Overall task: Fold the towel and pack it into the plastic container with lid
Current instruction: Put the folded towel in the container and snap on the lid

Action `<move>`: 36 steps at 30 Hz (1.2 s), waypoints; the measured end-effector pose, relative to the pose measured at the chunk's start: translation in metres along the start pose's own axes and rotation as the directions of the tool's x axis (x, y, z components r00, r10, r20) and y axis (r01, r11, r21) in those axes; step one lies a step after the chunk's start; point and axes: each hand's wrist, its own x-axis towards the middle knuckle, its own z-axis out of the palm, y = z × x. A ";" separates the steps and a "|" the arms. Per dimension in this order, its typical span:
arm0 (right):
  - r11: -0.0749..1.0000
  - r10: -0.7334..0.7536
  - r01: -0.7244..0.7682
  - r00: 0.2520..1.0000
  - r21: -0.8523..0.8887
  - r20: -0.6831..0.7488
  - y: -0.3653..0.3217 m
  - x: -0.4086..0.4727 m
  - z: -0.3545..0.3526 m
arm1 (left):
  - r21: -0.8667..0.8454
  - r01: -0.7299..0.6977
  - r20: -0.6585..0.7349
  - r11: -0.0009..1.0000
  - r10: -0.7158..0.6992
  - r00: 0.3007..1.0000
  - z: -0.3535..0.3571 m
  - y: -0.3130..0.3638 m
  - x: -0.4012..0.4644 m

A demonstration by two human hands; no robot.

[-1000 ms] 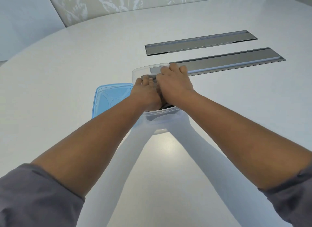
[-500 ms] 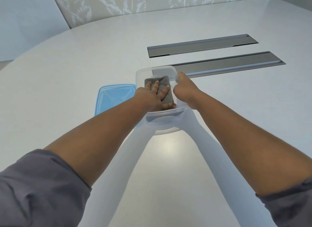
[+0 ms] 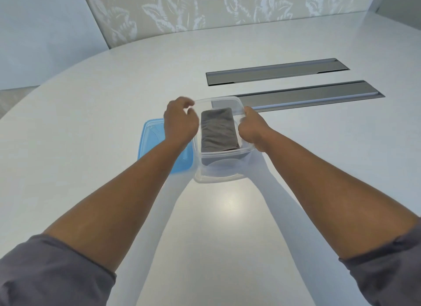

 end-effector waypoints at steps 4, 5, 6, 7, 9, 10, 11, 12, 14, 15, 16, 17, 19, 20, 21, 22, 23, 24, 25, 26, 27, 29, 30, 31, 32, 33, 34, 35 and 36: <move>1.000 0.001 0.000 1.000 -0.026 0.012 0.001 0.003 0.001 | 0.261 0.253 0.122 0.932 -0.292 0.949 -0.007 -0.042 -0.007; 1.000 -0.003 0.004 1.000 -0.027 0.014 0.002 0.003 0.001 | 0.342 0.243 0.152 0.908 -0.309 0.939 -0.006 -0.050 -0.010; 1.000 -0.005 0.006 1.000 -0.027 0.016 0.002 0.003 0.001 | 0.409 0.216 0.183 0.886 -0.311 0.932 -0.004 -0.056 -0.013; 1.000 -0.006 0.006 1.000 -0.026 0.017 0.002 0.003 0.001 | 0.458 0.190 0.209 0.868 -0.313 0.926 -0.002 -0.060 -0.015; 1.000 -0.008 0.009 1.000 -0.023 0.015 0.002 0.004 0.001 | 0.511 0.179 0.243 0.841 -0.341 0.908 -0.001 -0.064 -0.015; 1.000 -0.011 0.011 1.000 -0.021 0.013 0.003 0.004 0.001 | 0.526 0.183 0.259 0.830 -0.362 0.895 -0.001 -0.066 -0.015; 1.000 -0.013 0.013 1.000 -0.020 0.012 0.003 0.004 0.001 | 0.541 0.184 0.277 0.820 -0.381 0.882 -0.002 -0.067 -0.014; 1.000 -0.013 0.013 1.000 -0.017 0.011 0.003 0.005 0.001 | 0.555 0.182 0.296 0.811 -0.398 0.868 -0.005 -0.067 -0.013; 1.000 -0.013 0.013 1.000 -0.013 0.009 0.004 0.007 0.001 | 0.558 0.183 0.326 0.809 -0.417 0.848 -0.009 -0.069 -0.010; 1.000 -0.012 0.012 1.000 -0.014 0.011 0.005 0.007 0.002 | 0.542 0.191 0.339 0.818 -0.421 0.842 -0.010 -0.069 -0.009; 1.000 -0.010 0.010 1.000 -0.012 0.013 0.005 0.008 0.002 | 0.518 0.206 0.352 0.830 -0.426 0.833 -0.011 -0.069 -0.007; 1.000 -0.009 0.009 1.000 -0.006 0.012 0.006 0.009 0.002 | 0.494 0.222 0.364 0.841 -0.432 0.825 -0.010 -0.069 -0.006; 1.000 -0.009 0.009 1.000 0.005 0.012 0.006 0.009 0.002 | 0.462 0.245 0.385 0.852 -0.441 0.811 -0.010 -0.066 -0.004; 1.000 -0.009 0.009 1.000 0.010 0.013 0.006 0.009 0.002 | 0.447 0.257 0.396 0.857 -0.447 0.802 -0.010 -0.065 -0.003; 1.000 -0.010 0.010 1.000 0.013 0.014 0.007 0.010 0.001 | 0.419 0.276 0.412 0.865 -0.452 0.791 -0.011 -0.064 -0.004; 1.000 -0.013 0.013 1.000 0.014 0.014 0.007 0.010 0.002 | 0.368 0.302 0.432 0.879 -0.449 0.782 -0.012 -0.062 -0.004; 1.000 -0.015 0.015 1.000 0.013 0.012 0.007 0.010 0.002 | 0.296 0.328 0.450 0.897 -0.434 0.780 -0.015 -0.058 -0.005; 1.000 -0.016 0.016 1.000 0.013 0.009 0.007 0.011 0.002 | 0.219 0.343 0.452 0.913 -0.407 0.794 -0.019 -0.053 -0.005; 1.000 -0.016 0.016 1.000 0.014 0.006 0.007 0.011 0.001 | 0.156 0.338 0.429 0.928 -0.371 0.823 -0.024 -0.045 -0.004; 1.000 -0.017 0.017 1.000 0.016 0.008 0.008 0.012 0.001 | 0.117 0.317 0.384 0.941 -0.337 0.859 -0.030 -0.036 -0.001; 1.000 -0.022 0.021 1.000 0.017 0.013 0.010 0.013 0.001 | 0.097 0.294 0.334 0.951 -0.310 0.890 -0.038 -0.025 0.003; 1.000 -0.028 0.027 0.999 0.013 0.021 0.013 0.016 0.000 | 0.065 0.297 0.281 0.953 -0.303 0.911 -0.055 -0.003 0.011; 1.000 -0.024 0.024 1.000 0.009 0.019 0.013 0.017 0.000 | 0.040 0.304 0.286 0.952 -0.303 0.909 -0.064 0.008 0.014; 1.000 -0.019 0.019 1.000 0.001 0.015 0.014 0.018 0.001 | 0.020 0.308 0.296 0.951 -0.300 0.907 -0.073 0.019 0.016; 1.000 -0.012 0.012 1.000 -0.006 0.013 0.014 0.018 0.001 | 0.005 0.315 0.299 0.949 -0.302 0.905 -0.082 0.029 0.016; 1.000 -0.003 0.003 1.000 -0.012 0.011 0.014 0.018 0.002 | -0.012 0.318 0.299 0.948 -0.300 0.906 -0.090 0.041 0.015; 1.000 0.008 -0.008 1.000 -0.015 0.012 0.014 0.018 0.003 | -0.040 0.313 0.303 0.949 -0.287 0.909 -0.097 0.053 0.012; 1.000 0.019 -0.019 1.000 -0.018 0.013 0.013 0.017 0.004 | -0.080 0.304 0.308 0.949 -0.266 0.913 -0.103 0.064 0.009; 0.999 0.029 -0.029 0.999 -0.020 0.013 0.013 0.017 0.004 | -0.128 0.293 0.302 0.948 -0.244 0.922 -0.109 0.075 0.006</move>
